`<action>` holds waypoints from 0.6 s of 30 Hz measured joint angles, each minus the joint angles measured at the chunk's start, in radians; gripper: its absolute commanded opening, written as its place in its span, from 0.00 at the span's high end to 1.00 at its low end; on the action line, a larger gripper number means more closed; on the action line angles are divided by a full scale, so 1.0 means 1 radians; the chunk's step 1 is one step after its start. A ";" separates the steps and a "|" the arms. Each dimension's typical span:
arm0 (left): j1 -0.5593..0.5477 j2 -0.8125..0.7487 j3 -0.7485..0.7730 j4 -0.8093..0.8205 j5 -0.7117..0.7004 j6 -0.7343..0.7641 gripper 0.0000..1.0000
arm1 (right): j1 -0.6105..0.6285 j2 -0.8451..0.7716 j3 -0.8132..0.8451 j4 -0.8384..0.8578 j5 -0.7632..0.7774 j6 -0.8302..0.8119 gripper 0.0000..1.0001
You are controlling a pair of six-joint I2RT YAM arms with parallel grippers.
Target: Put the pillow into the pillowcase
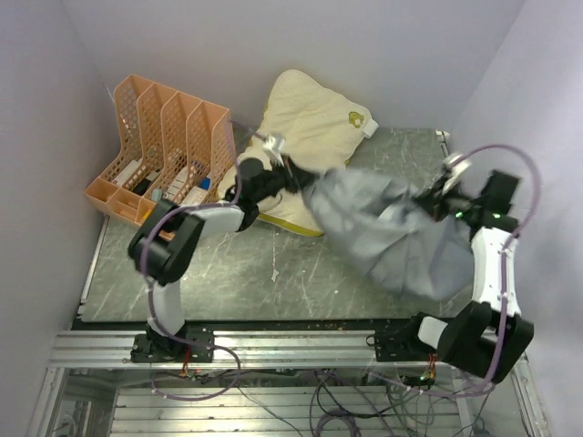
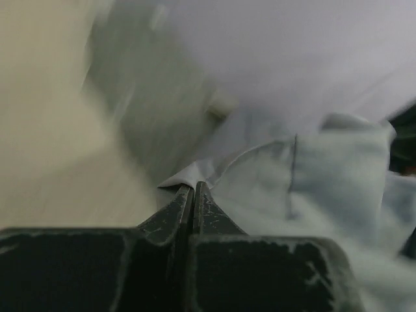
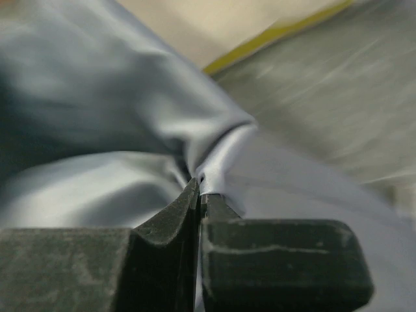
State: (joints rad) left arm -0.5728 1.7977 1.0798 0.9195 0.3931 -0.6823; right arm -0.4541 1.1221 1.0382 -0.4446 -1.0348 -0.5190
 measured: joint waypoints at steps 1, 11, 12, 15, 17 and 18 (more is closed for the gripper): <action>0.008 0.069 -0.025 -0.050 0.016 -0.014 0.93 | 0.047 0.029 -0.057 -0.062 0.024 -0.041 1.00; 0.144 0.026 -0.171 -0.193 0.081 -0.073 0.93 | 0.449 0.124 -0.045 -0.375 -0.004 -0.319 1.00; 0.151 -0.006 -0.172 -0.193 0.083 -0.066 0.93 | 0.467 0.132 -0.035 -0.389 -0.011 -0.338 1.00; 0.156 -0.104 -0.193 -0.225 0.079 -0.030 0.91 | 0.510 0.155 -0.004 -0.450 -0.019 -0.430 0.96; 0.158 -0.147 -0.199 -0.288 0.054 0.000 0.70 | 0.540 0.164 -0.013 -0.475 0.002 -0.477 0.81; 0.157 -0.168 -0.198 -0.340 0.027 0.022 0.62 | 0.558 0.168 -0.029 -0.483 0.019 -0.499 0.66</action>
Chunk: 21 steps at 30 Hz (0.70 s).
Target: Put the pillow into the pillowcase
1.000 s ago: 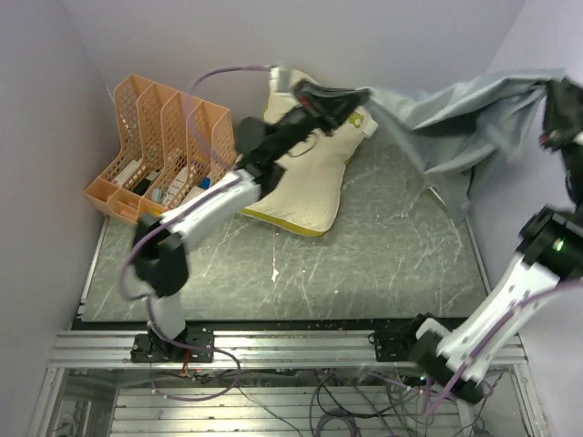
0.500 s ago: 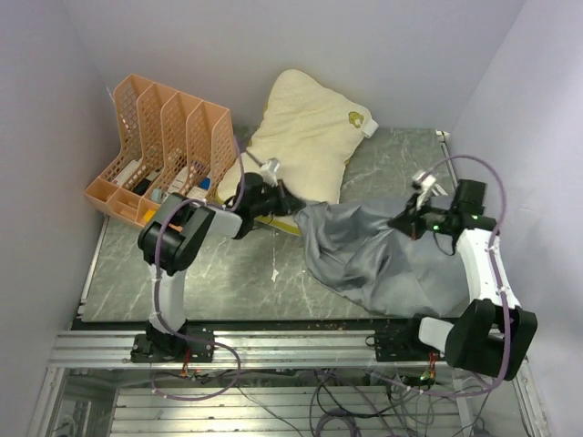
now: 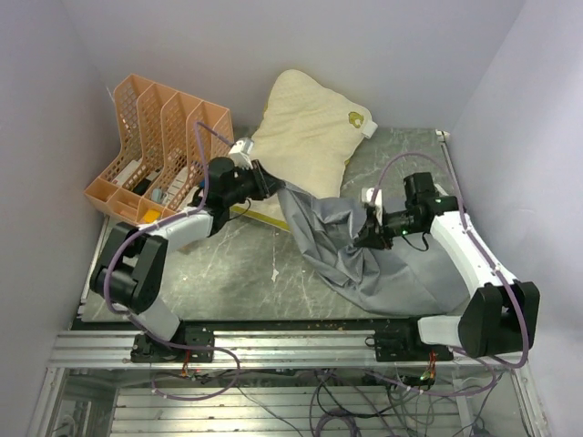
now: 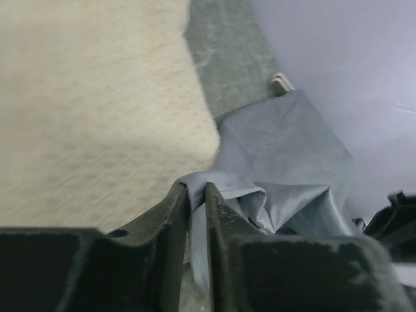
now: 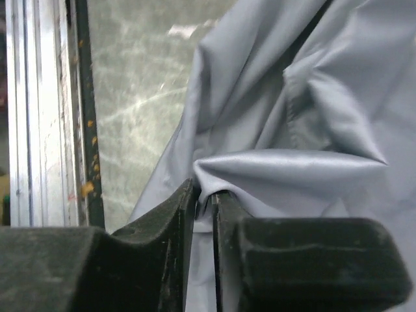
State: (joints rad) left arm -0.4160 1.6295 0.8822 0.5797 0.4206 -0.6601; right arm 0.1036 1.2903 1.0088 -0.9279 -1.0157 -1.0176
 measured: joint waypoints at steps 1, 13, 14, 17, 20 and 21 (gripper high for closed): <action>0.000 -0.020 0.007 -0.073 -0.042 0.019 0.58 | 0.014 0.005 -0.021 -0.010 0.019 -0.019 0.55; 0.025 -0.342 0.119 -0.619 -0.387 0.151 0.02 | 0.029 0.037 0.250 -0.031 0.042 0.032 0.09; 0.026 -0.406 0.119 -0.606 -0.380 0.149 0.03 | 0.029 0.044 0.272 0.008 0.022 0.076 0.09; 0.027 -0.562 0.138 -0.514 -0.301 0.108 0.03 | 0.029 0.070 0.281 0.144 -0.026 0.239 0.09; 0.027 -0.583 0.251 -0.409 -0.180 -0.019 0.01 | 0.029 0.100 0.244 0.316 -0.048 0.429 0.09; 0.027 -0.568 0.297 -0.352 -0.136 -0.082 0.01 | 0.029 0.103 0.226 0.364 -0.052 0.482 0.09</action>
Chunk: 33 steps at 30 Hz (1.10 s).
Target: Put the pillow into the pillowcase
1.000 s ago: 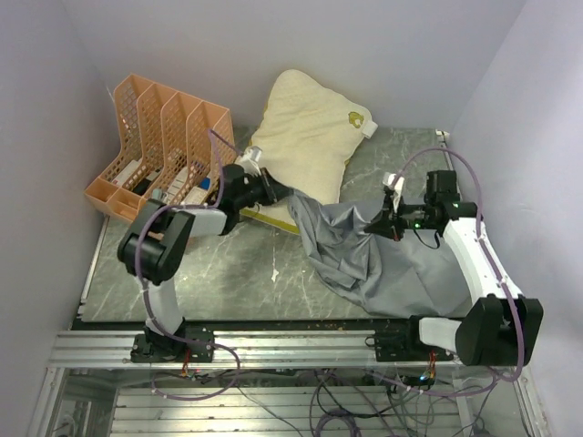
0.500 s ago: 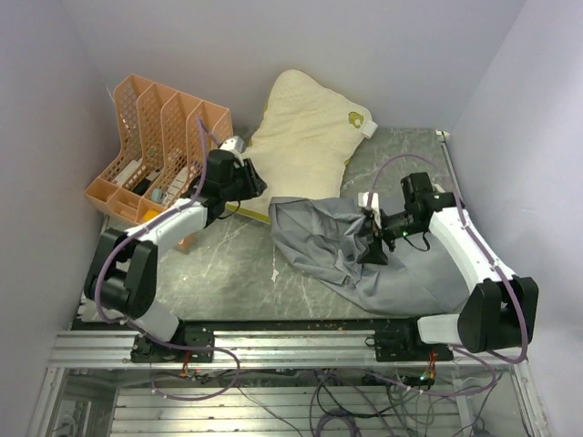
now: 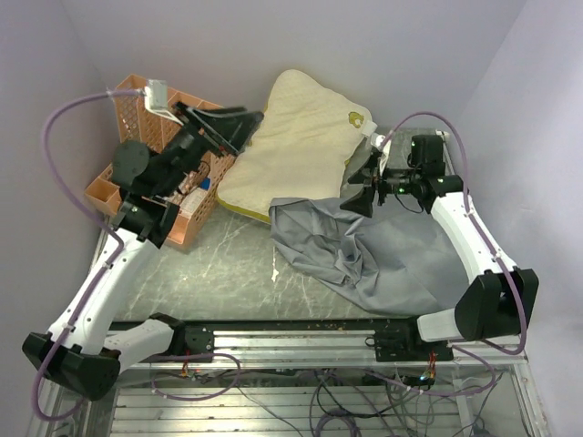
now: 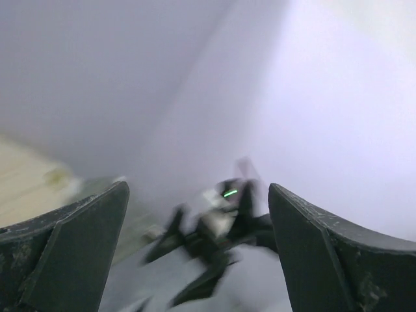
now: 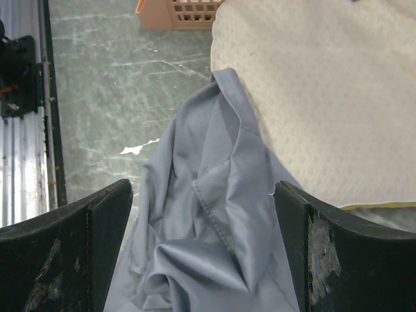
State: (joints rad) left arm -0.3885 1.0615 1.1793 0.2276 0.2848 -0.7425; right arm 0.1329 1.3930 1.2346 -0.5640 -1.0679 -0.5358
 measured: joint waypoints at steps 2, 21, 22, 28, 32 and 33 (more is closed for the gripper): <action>-0.001 0.025 0.051 0.118 0.067 -0.124 0.01 | 0.000 -0.002 -0.039 0.076 -0.004 0.073 0.08; -0.039 -0.060 0.154 0.190 0.138 -0.364 0.00 | 0.000 0.120 -0.092 0.379 0.274 0.355 0.07; -0.039 -0.064 0.157 0.185 0.137 -0.362 0.00 | 0.001 0.143 -0.076 0.380 0.281 0.359 0.07; -0.039 -0.075 0.172 0.131 0.125 -0.345 0.00 | 0.040 0.251 0.013 0.302 0.271 0.291 0.04; -0.039 -0.122 0.152 0.061 0.091 -0.302 0.01 | 0.119 0.252 0.013 0.228 0.275 0.201 0.04; -0.039 -0.143 0.137 0.038 0.072 -0.284 0.01 | 0.143 0.252 0.013 0.214 0.281 0.179 0.04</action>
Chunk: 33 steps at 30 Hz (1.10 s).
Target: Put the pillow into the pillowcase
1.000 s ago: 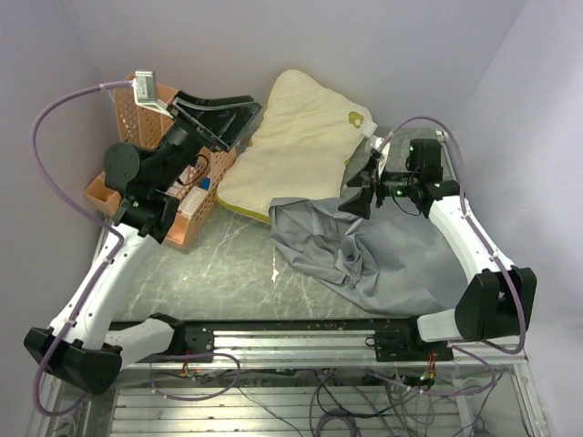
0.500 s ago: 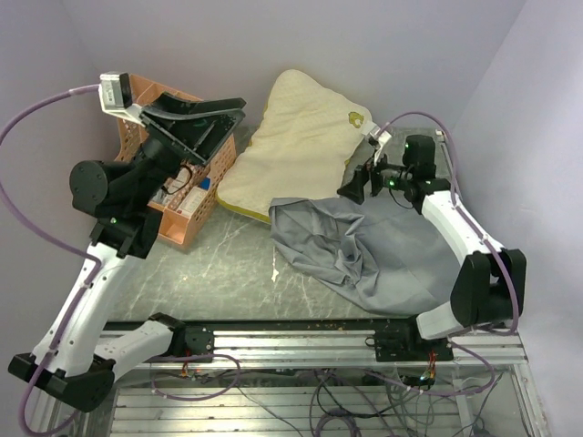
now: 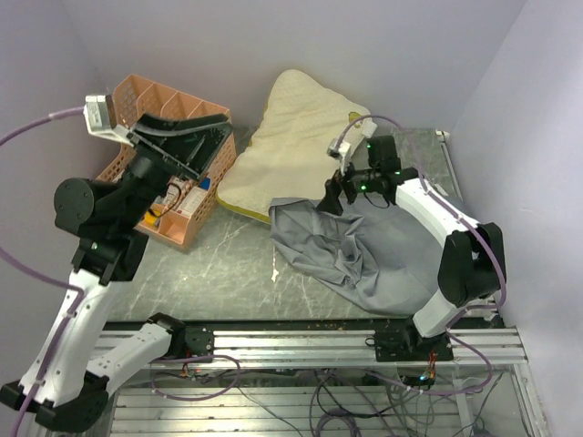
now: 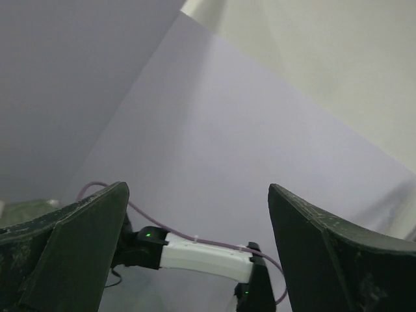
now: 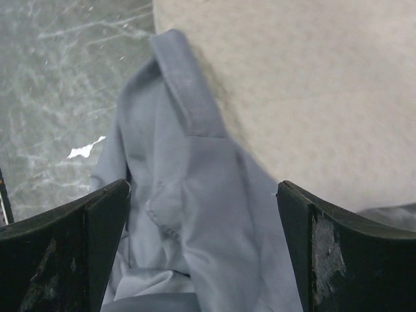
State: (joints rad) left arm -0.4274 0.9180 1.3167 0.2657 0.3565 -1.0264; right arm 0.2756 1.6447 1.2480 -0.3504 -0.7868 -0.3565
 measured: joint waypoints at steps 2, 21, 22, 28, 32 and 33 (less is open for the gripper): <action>0.000 -0.050 -0.043 -0.069 -0.056 0.053 0.01 | 0.045 0.010 0.012 -0.037 0.020 -0.040 0.04; 0.000 -0.162 -0.640 -0.340 -0.175 0.182 0.05 | 0.095 0.039 0.090 0.085 0.533 -0.028 0.90; 0.000 -0.169 -0.642 -0.335 -0.176 0.182 0.06 | 0.078 0.029 0.104 0.101 0.552 -0.023 0.89; 0.000 -0.134 -0.698 -0.289 -0.167 0.180 0.10 | 0.066 0.032 0.196 0.150 0.579 -0.018 0.72; 0.000 -0.092 -0.745 -0.271 -0.155 0.177 0.10 | 0.075 0.082 0.238 0.167 0.629 -0.024 0.55; 0.000 -0.087 -0.753 -0.268 -0.152 0.177 0.10 | 0.075 0.099 0.248 0.167 0.650 -0.027 0.55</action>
State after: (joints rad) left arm -0.4274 0.8314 0.5632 -0.0021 0.2043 -0.8494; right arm 0.3504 1.7439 1.4963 -0.1829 -0.1368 -0.3840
